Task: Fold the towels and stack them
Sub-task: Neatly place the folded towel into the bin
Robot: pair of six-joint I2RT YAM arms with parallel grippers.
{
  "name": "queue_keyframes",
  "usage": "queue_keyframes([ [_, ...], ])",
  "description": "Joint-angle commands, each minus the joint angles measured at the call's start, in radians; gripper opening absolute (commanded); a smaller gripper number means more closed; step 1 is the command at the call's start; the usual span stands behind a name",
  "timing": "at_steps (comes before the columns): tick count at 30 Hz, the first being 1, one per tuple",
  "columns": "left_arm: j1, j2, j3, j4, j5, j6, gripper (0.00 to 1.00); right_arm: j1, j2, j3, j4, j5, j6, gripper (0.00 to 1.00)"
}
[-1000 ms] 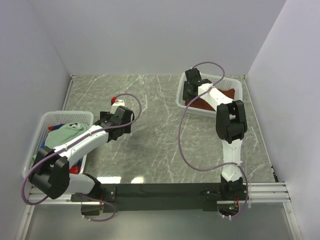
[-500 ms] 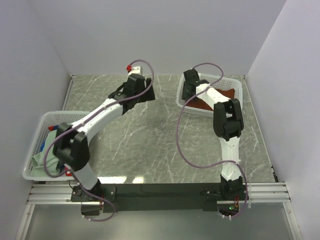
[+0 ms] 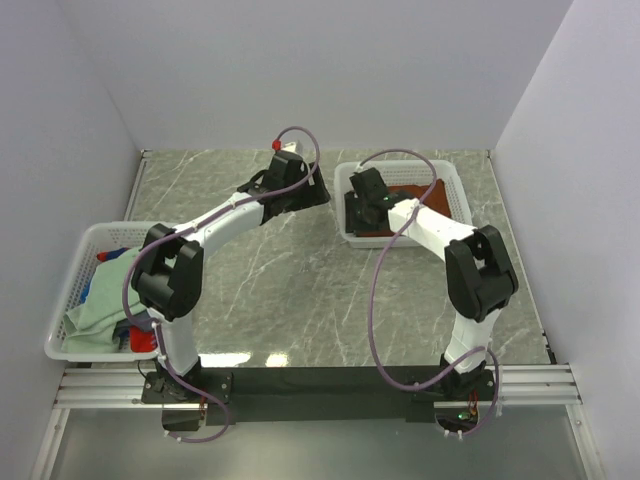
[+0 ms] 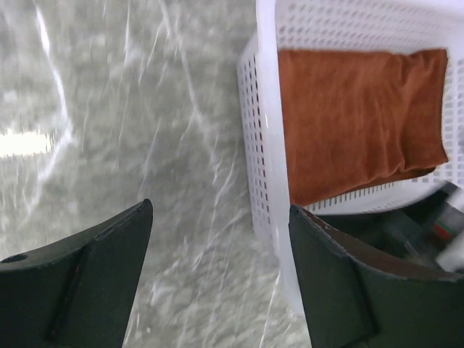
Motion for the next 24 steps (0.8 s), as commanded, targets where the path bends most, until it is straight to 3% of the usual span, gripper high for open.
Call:
queue_keyframes([
  [1,-0.002,-0.058,-0.071,0.065,0.058,-0.069,0.81,0.051,-0.086,-0.053,0.068,-0.023,0.025,0.52],
  [9,-0.013,-0.003,-0.068,0.079,0.1,-0.139,0.74,0.057,-0.094,-0.023,0.065,0.082,-0.035,0.52],
  [20,-0.033,0.109,0.018,0.113,0.127,-0.17,0.6,0.021,0.006,0.036,0.109,0.06,-0.059,0.52],
  [24,-0.033,0.135,0.027,0.139,0.154,-0.182,0.39,0.006,0.03,0.053,0.128,0.037,-0.061,0.52],
])
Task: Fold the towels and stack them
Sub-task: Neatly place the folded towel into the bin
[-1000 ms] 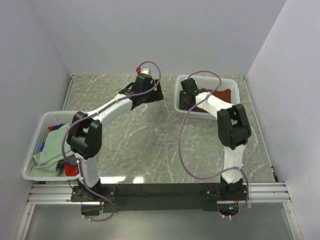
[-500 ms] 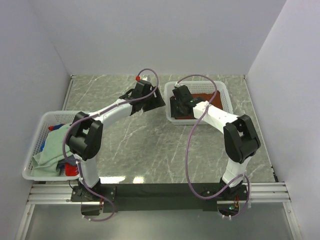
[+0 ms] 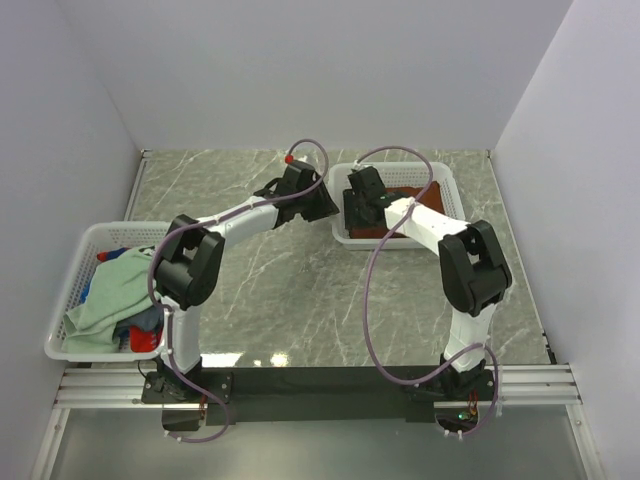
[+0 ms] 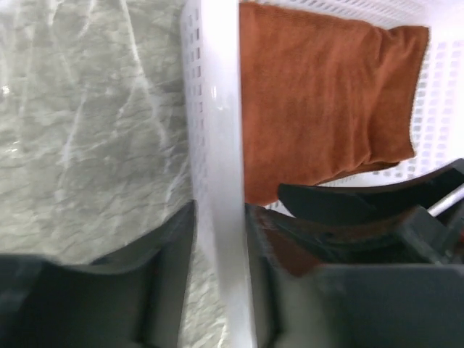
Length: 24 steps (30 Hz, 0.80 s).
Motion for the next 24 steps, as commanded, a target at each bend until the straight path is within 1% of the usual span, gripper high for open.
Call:
queue_keyframes([
  [1,-0.006,0.018,0.043,0.055,0.041,-0.013,0.35,-0.018,0.016,0.059,0.054,-0.012,-0.013,0.52],
  [2,-0.007,0.023,0.043,0.057,0.047,-0.015,0.31,-0.018,0.021,0.063,0.054,-0.017,-0.014,0.52],
  [3,-0.007,0.023,0.041,0.062,0.054,-0.016,0.2,-0.018,0.031,0.074,0.053,-0.021,-0.017,0.52],
  [5,-0.007,0.018,0.035,0.072,0.064,-0.021,0.12,-0.016,0.047,0.088,0.044,-0.032,-0.024,0.52],
  [6,-0.007,0.017,0.029,0.075,0.069,-0.022,0.04,-0.016,0.067,0.102,0.039,-0.032,-0.025,0.52],
  [7,-0.007,0.015,0.028,0.078,0.074,-0.024,0.02,-0.018,0.076,0.108,0.034,-0.029,-0.025,0.52],
  [15,-0.007,0.009,0.02,0.085,0.09,-0.038,0.01,-0.016,0.18,0.171,-0.016,0.023,-0.011,0.53],
  [21,-0.011,-0.005,0.011,0.083,0.086,-0.041,0.01,-0.016,0.217,0.178,-0.056,0.109,0.018,0.52],
  [24,-0.011,-0.01,0.008,0.083,0.084,-0.042,0.01,-0.014,0.232,0.184,-0.071,0.126,0.022,0.52],
])
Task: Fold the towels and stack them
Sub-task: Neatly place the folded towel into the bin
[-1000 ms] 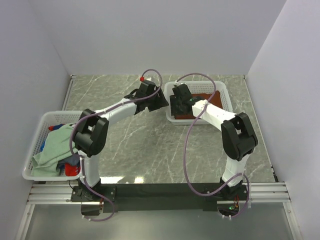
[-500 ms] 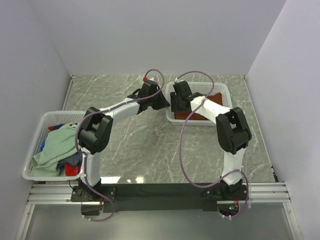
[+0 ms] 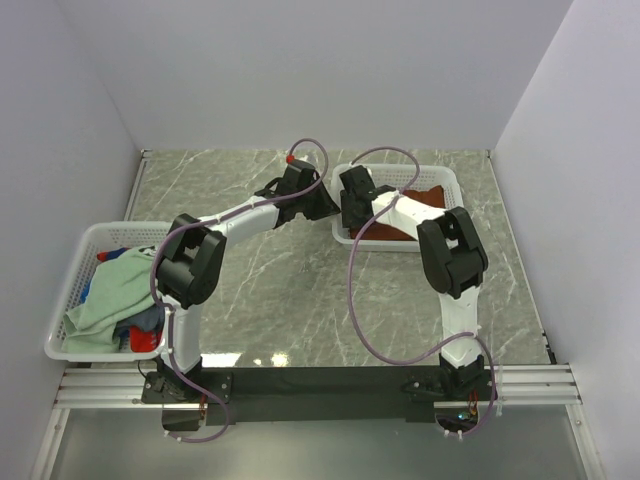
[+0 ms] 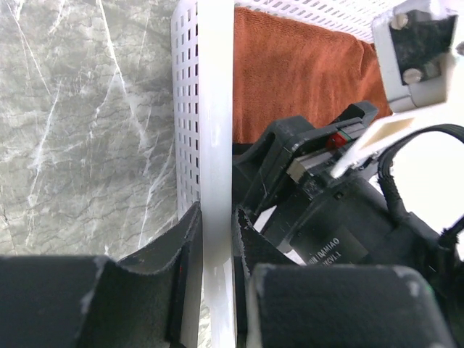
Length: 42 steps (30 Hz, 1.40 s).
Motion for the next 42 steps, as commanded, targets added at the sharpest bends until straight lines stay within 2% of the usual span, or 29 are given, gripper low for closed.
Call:
queue_keyframes([
  [1,-0.009,-0.026,-0.003,0.04,0.033,-0.005,0.01,0.003,0.036,0.039,-0.039,0.069,0.017,0.52],
  [12,-0.014,-0.034,-0.011,0.043,0.038,-0.011,0.01,0.024,0.132,0.131,-0.159,0.104,0.008,0.47],
  [15,-0.015,-0.038,-0.015,0.044,0.038,-0.012,0.01,0.026,0.146,0.13,-0.167,0.122,0.013,0.37],
  [16,-0.015,-0.04,-0.017,0.043,0.038,-0.012,0.01,0.026,0.146,0.13,-0.165,0.119,0.014,0.29],
  [18,-0.014,-0.04,-0.015,0.044,0.039,-0.012,0.01,0.027,0.14,0.117,-0.155,0.109,0.013,0.2],
  [19,-0.014,-0.041,-0.017,0.046,0.042,-0.014,0.01,0.026,0.139,0.117,-0.154,0.107,0.011,0.11],
  [22,-0.014,-0.043,-0.018,0.05,0.045,-0.015,0.01,0.024,0.126,0.111,-0.133,0.075,0.005,0.0],
  [32,-0.015,-0.043,-0.015,0.044,0.041,-0.012,0.01,0.017,0.027,0.062,-0.047,-0.031,0.03,0.0],
  [42,-0.015,-0.044,-0.018,0.04,0.036,-0.012,0.01,0.016,-0.032,0.038,-0.013,-0.068,0.044,0.0],
])
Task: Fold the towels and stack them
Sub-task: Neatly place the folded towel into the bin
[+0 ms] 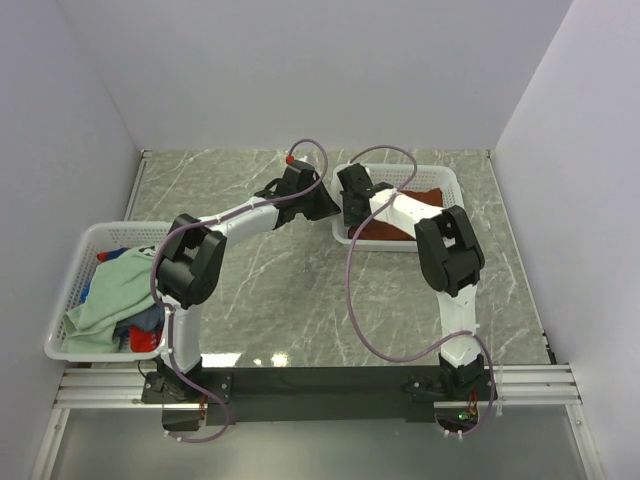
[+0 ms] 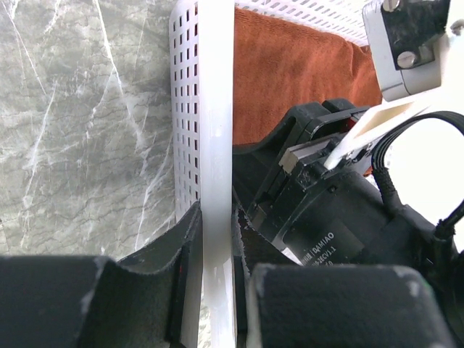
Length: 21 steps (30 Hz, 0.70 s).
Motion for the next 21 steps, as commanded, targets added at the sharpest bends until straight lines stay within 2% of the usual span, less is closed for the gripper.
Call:
queue_keyframes([
  [1,-0.015,-0.044,-0.007,0.02,0.032,0.005,0.01,0.004,-0.062,-0.012,0.023,-0.057,0.024,0.0],
  [5,-0.015,-0.046,-0.007,0.02,0.029,0.006,0.01,0.006,-0.043,-0.015,0.021,-0.08,0.03,0.03],
  [10,-0.015,-0.054,-0.008,0.011,0.016,0.011,0.03,0.004,-0.063,-0.023,0.029,-0.085,0.033,0.29],
  [13,-0.013,-0.066,-0.01,0.005,0.013,0.015,0.08,0.004,-0.097,-0.006,0.009,-0.056,0.019,0.44],
  [15,-0.013,-0.075,-0.012,0.005,0.004,0.018,0.18,0.003,-0.13,0.011,-0.014,-0.024,0.004,0.52],
  [17,-0.013,-0.095,-0.021,0.01,0.004,0.02,0.3,0.0,-0.175,0.029,-0.031,0.007,-0.013,0.56],
  [19,-0.013,-0.121,-0.03,0.016,-0.004,0.018,0.38,-0.005,-0.224,0.042,-0.059,0.027,-0.021,0.6],
  [20,-0.013,-0.132,-0.031,0.017,-0.007,0.018,0.48,-0.008,-0.239,0.046,-0.068,0.041,-0.028,0.6],
  [21,-0.013,-0.152,-0.032,0.017,-0.014,0.021,0.53,-0.014,-0.256,0.046,-0.085,0.062,-0.031,0.61],
])
